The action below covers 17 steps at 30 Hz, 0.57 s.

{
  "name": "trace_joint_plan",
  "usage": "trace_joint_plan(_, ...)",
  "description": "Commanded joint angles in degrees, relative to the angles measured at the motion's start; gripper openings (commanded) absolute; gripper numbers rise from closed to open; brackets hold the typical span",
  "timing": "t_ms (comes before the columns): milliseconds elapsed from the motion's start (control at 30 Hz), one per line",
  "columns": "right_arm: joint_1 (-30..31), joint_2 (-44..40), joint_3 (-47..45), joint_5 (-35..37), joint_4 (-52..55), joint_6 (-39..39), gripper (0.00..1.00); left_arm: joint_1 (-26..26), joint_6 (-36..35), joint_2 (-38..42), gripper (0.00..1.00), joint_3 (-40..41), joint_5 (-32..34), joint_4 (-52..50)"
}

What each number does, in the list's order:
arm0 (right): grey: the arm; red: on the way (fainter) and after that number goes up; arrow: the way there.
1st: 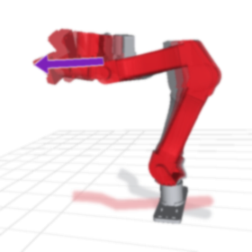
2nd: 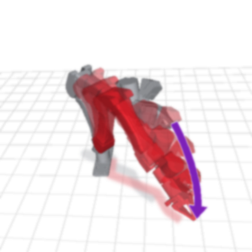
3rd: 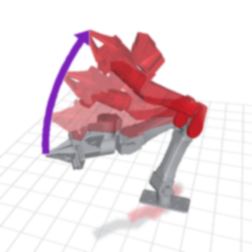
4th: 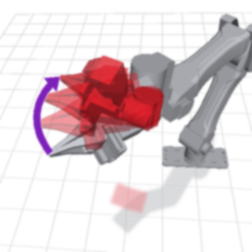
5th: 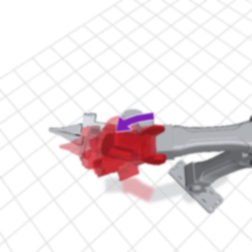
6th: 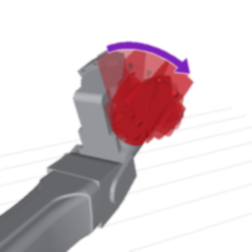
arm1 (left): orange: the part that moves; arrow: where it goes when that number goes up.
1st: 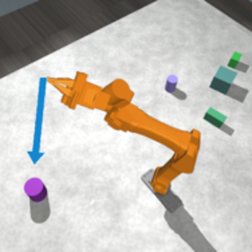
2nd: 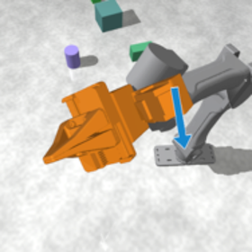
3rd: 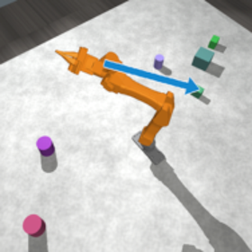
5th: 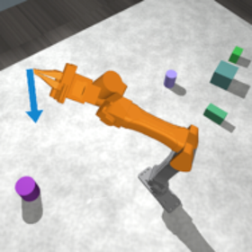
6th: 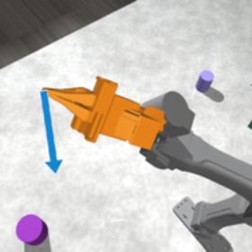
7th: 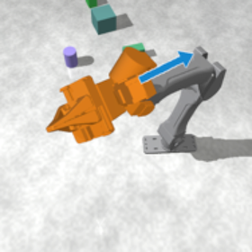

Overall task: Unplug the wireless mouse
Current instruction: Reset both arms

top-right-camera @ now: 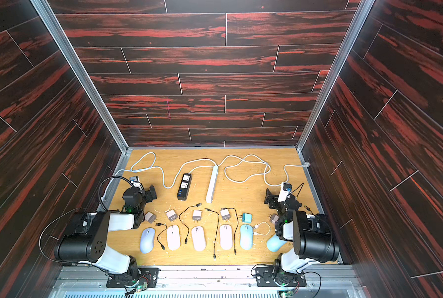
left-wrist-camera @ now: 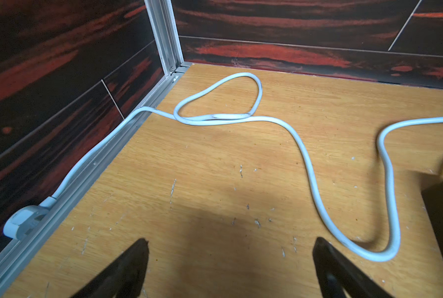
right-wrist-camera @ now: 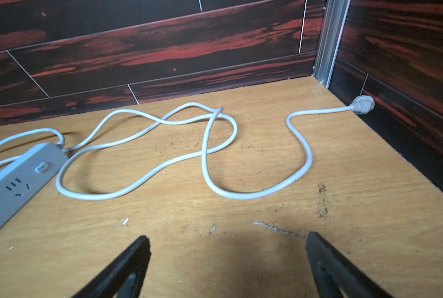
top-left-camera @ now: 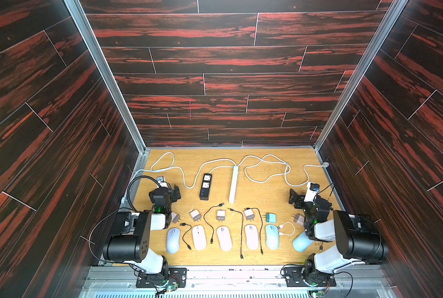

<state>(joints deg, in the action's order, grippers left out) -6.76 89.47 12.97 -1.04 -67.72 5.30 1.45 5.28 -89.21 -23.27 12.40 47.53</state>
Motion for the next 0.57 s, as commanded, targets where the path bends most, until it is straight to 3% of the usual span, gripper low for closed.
trace_joint_plan(0,1.85,0.12,3.40,7.39,-0.39,0.10,0.97,0.30,0.30,0.88,1.00,-1.08,-0.45,-0.58)
trace_joint_plan(167,4.11,0.23,3.90,10.53,0.33,-1.89,0.97,0.30,0.26,0.97,1.00,-0.99,-0.54,-0.68)
trace_joint_plan(533,3.23,0.15,4.42,8.46,1.61,-1.42,0.97,0.30,0.39,0.89,1.00,-1.08,-0.54,-0.76)
